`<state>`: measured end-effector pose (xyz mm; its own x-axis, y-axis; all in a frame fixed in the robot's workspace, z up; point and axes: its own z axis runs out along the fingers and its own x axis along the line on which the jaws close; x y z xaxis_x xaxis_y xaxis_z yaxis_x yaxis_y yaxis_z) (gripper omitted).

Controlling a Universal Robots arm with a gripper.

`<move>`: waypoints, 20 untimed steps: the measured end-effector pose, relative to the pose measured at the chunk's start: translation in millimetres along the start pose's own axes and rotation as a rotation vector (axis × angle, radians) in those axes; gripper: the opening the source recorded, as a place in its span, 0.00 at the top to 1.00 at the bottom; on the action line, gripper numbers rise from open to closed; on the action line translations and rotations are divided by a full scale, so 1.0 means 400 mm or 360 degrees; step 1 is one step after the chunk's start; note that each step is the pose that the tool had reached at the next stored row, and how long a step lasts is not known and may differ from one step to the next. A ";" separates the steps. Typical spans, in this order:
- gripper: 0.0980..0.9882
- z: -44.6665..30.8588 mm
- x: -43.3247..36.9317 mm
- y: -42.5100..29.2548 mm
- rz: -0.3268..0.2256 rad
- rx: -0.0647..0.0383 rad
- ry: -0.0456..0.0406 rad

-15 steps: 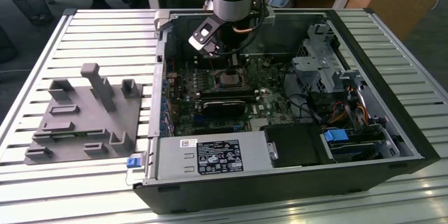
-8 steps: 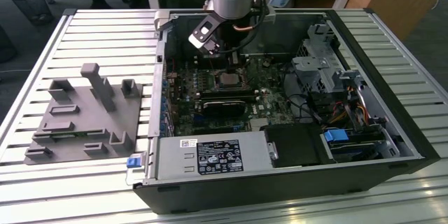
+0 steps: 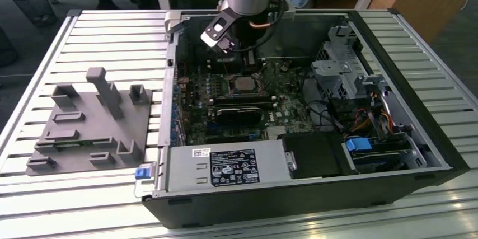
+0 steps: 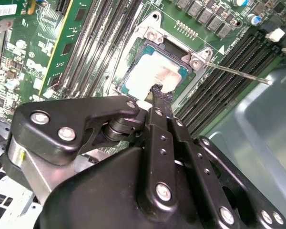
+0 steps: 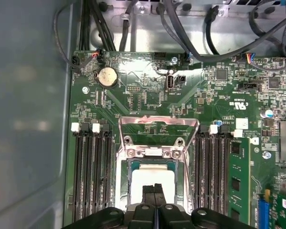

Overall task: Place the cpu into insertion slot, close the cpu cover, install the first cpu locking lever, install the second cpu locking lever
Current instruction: 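Close the cpu cover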

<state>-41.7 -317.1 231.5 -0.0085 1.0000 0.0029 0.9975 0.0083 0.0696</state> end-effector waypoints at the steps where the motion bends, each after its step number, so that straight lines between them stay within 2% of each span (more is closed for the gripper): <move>1: 0.99 -0.005 0.000 0.000 0.0000 0.0001 0.0000; 4: 0.99 -0.016 0.000 0.001 0.0000 0.0003 0.0000; 17: 0.99 -0.018 -0.011 0.001 0.0000 0.0004 0.0000; 20: 0.99 -0.030 -0.011 0.002 0.0000 0.0004 0.0000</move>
<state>-41.7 -321.4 243.5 -0.0084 1.0000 0.0029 0.9977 0.0082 0.0672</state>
